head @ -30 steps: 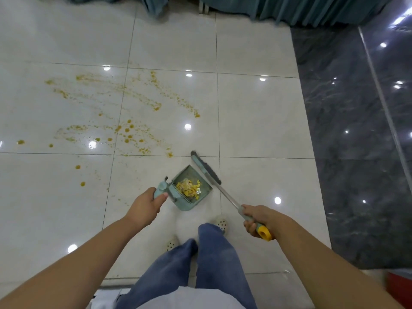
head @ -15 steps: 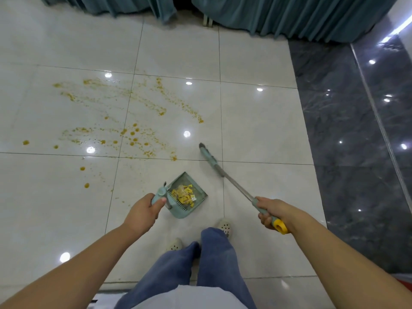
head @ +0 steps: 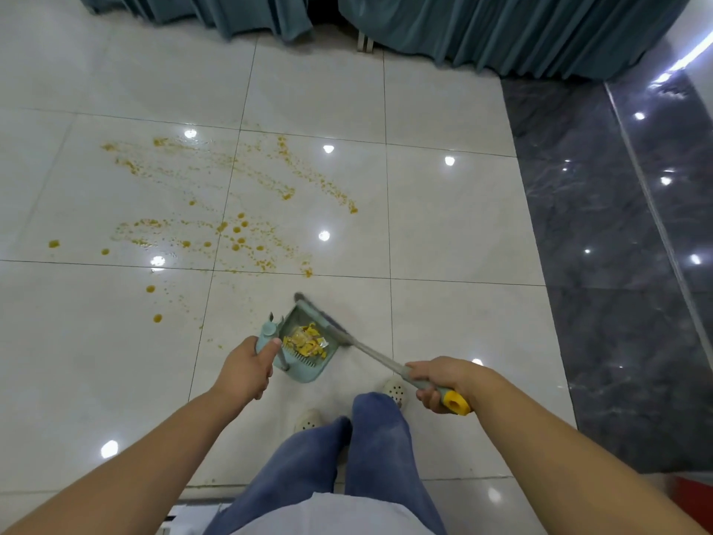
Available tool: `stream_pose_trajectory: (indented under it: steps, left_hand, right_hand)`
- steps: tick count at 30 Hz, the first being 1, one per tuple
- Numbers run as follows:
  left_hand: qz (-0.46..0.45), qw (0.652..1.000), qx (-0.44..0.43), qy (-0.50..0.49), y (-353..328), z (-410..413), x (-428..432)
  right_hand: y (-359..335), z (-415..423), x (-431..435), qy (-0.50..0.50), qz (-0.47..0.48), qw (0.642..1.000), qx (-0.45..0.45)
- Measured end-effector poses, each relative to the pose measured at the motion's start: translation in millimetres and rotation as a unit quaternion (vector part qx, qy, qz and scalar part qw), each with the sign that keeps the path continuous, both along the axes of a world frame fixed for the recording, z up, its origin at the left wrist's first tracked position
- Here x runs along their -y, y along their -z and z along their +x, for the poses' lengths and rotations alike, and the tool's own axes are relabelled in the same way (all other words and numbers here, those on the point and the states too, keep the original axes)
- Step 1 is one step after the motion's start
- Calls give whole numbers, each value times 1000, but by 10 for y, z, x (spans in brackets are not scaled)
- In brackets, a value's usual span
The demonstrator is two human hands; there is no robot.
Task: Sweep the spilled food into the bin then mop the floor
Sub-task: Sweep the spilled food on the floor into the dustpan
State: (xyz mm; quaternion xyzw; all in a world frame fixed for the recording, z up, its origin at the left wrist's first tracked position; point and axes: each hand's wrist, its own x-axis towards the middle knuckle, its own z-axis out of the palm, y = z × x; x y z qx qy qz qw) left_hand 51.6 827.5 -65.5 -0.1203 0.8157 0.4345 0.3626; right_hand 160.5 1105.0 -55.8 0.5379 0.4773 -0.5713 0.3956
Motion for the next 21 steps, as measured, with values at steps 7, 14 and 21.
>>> stream_pose_trajectory:
  steps: [7,14,21]
  left_hand:
    - [48,998,44,-16,23,51,109]
    - [33,997,30,62,8,28,167]
    - [-22,989,2,145,40,0,299]
  right_hand:
    - [-103,359,188,43,-7,999,-16]
    - [38,813,197,204,26,978,-30]
    - [197,1244,42,361,61,930,-14]
